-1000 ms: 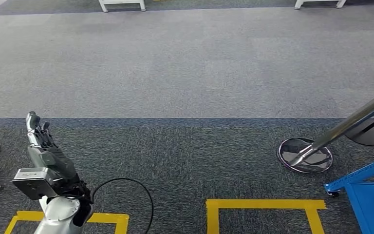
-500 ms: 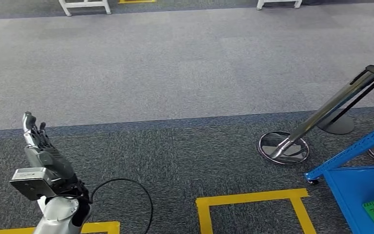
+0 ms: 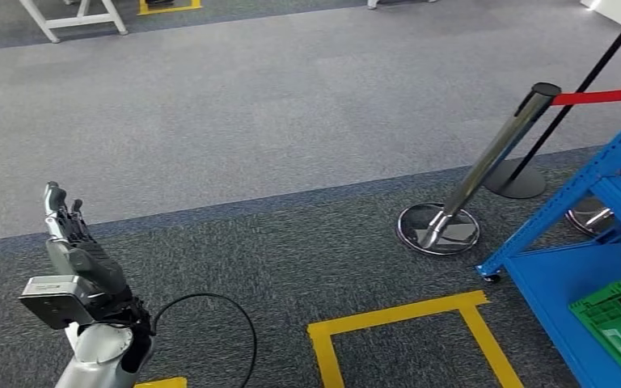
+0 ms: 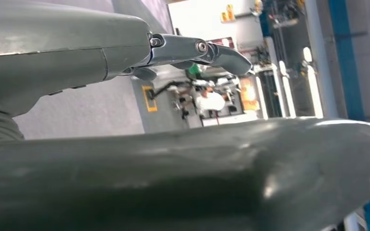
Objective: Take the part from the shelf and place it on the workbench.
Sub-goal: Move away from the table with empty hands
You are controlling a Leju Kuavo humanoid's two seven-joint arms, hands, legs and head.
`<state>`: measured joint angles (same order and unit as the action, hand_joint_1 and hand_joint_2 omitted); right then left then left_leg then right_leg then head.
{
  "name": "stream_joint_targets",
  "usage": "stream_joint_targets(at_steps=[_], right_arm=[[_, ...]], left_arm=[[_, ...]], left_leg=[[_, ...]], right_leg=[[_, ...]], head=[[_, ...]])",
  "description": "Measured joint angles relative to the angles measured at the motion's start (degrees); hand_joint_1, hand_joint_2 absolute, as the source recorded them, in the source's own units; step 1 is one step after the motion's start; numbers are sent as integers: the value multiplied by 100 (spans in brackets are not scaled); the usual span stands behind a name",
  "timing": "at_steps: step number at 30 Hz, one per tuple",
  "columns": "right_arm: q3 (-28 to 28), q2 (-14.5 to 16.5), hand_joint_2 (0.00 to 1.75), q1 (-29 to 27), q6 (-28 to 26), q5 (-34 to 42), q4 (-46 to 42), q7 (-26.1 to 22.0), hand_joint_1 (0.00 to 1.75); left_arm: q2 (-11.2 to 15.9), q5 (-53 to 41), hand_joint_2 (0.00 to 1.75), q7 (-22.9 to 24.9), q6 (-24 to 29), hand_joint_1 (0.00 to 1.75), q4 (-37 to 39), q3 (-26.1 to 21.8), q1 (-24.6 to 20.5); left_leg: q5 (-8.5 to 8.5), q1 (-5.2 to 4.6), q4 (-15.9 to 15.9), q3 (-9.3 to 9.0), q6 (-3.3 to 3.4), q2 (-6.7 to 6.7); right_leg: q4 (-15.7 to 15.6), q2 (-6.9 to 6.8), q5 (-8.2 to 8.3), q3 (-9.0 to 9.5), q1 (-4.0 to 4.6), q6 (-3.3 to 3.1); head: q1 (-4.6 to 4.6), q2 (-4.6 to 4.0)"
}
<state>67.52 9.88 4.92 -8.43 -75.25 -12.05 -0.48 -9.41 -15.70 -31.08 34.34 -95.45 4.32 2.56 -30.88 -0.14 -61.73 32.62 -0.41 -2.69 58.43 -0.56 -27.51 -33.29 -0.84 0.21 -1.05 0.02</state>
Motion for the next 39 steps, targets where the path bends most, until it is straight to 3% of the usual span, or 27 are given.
stream_joint_targets(at_steps=[2,3,4,5,6,8,10,12,13,15,18,19,20,21,23,25,28,30,32,34,35,36,37,39], right_arm=[[0,0,0,11,-4,1,0,8,0],[0,0,0,13,-5,1,0,15,0],[0,0,0,10,-4,1,1,26,0],[0,0,0,5,-3,1,1,36,0],[0,1,0,1,-2,2,1,44,0],[1,7,0,0,-1,2,1,49,0],[1,14,0,4,1,2,2,52,0],[0,15,0,-5,3,2,3,58,0],[1,13,0,-13,3,2,3,61,0],[1,9,0,-14,1,3,3,67,0],[0,7,0,3,1,4,3,69,0],[0,6,0,-1,1,4,3,71,0],[1,5,0,-8,1,4,3,74,0],[2,2,0,-14,1,4,2,78,0],[2,-5,0,-9,2,3,1,86,0],[2,-8,0,5,3,2,1,90,0],[2,-7,0,-9,4,2,1,95,0],[2,-8,0,-11,4,2,1,101,0],[2,-10,0,0,3,2,1,106,0],[2,-11,0,3,4,3,1,108,0],[2,-11,0,-1,4,3,1,108,0],[2,-11,0,-6,5,4,1,109,0],[2,-10,0,-8,7,4,1,109,0],[2,0,0,-5,9,4,1,110,0]], left_arm=[[2,-1,0,1,2,0,1,-1,9],[3,-1,0,2,4,0,1,-1,14],[4,-1,0,2,6,0,2,-2,18],[5,-2,0,2,7,0,2,-2,20],[7,-4,0,2,8,0,2,-3,20],[8,-10,0,2,8,0,1,-3,18],[7,-20,0,3,10,0,0,-3,14],[5,-28,0,4,11,0,0,0,10],[2,-29,0,4,11,0,0,4,9],[-6,-36,0,4,11,0,0,14,7],[-8,-40,0,4,11,0,2,16,24],[-8,-40,0,5,11,0,2,16,31],[-8,-40,0,5,11,0,2,16,33],[-8,-40,0,5,11,0,2,16,35],[-8,-40,0,4,11,0,2,16,36],[-7,-40,0,5,13,0,2,15,36],[-7,-40,0,6,13,0,2,21,33],[-5,-40,0,7,13,0,2,23,35],[-1,-39,0,8,13,0,3,23,48],[1,-34,0,10,13,0,4,23,69],[2,-32,0,10,13,0,4,22,77],[3,-30,0,10,13,0,4,22,83],[4,-29,0,10,13,0,4,21,85],[7,-29,0,11,12,0,4,21,84]], left_leg=[[-389,14,-777,335,-20,164],[-510,14,-1125,495,-14,189],[-517,12,-1294,579,3,199],[-406,6,-1232,562,33,211],[-203,-4,-954,445,73,247],[198,-28,-154,97,161,443],[321,-48,308,-98,201,594],[314,-55,392,-118,205,560],[340,-47,438,-131,209,508],[404,-24,547,-164,239,390],[426,-30,580,-158,269,195],[423,-30,577,-154,267,132],[419,-25,572,-151,261,75],[409,-16,560,-150,246,23],[368,-10,503,-145,184,-64],[326,-28,436,-131,113,-131],[300,-22,402,-133,41,-182],[103,7,155,-46,-19,-22],[-280,24,-527,240,-54,162],[-507,28,-1177,529,-53,194],[-467,27,-1250,566,-39,198],[-318,26,-1088,496,-14,212],[-103,24,-740,340,19,252],[222,22,37,-6,86,479]], right_leg=[[0,97,9,-9,12,-35],[0,152,11,-12,22,-43],[0,211,14,-11,32,-49],[0,270,15,-8,41,-51],[0,332,18,-3,46,-52],[3,445,27,-3,44,-44],[6,537,50,-40,29,-5],[-10,616,83,-79,13,63],[0,599,72,-106,14,89],[254,424,-114,-255,35,130],[1253,150,-596,-735,19,186],[1459,118,-640,-824,5,211],[1463,93,-585,-810,-9,236],[1236,59,-436,-675,-23,258],[447,-92,-132,-219,-33,282],[-5,-186,-37,39,-20,233],[-22,-91,-37,32,-8,114],[-31,-14,-13,31,-23,47],[-33,73,2,24,-27,9],[-32,177,10,18,-16,-4],[-32,234,12,19,-10,-6],[-31,294,14,22,-7,-5],[-31,355,18,26,-4,-2],[-27,462,32,16,-9,21]], head=[[-16,0],[-19,0],[-20,0],[-19,0],[-19,0],[-15,0],[-24,1],[-34,1],[-32,1],[-6,0],[21,0],[22,0],[24,0],[26,0],[34,0],[33,0],[29,0],[17,0],[-2,0],[-7,0],[-7,0],[-7,0],[-8,0],[-3,0]])
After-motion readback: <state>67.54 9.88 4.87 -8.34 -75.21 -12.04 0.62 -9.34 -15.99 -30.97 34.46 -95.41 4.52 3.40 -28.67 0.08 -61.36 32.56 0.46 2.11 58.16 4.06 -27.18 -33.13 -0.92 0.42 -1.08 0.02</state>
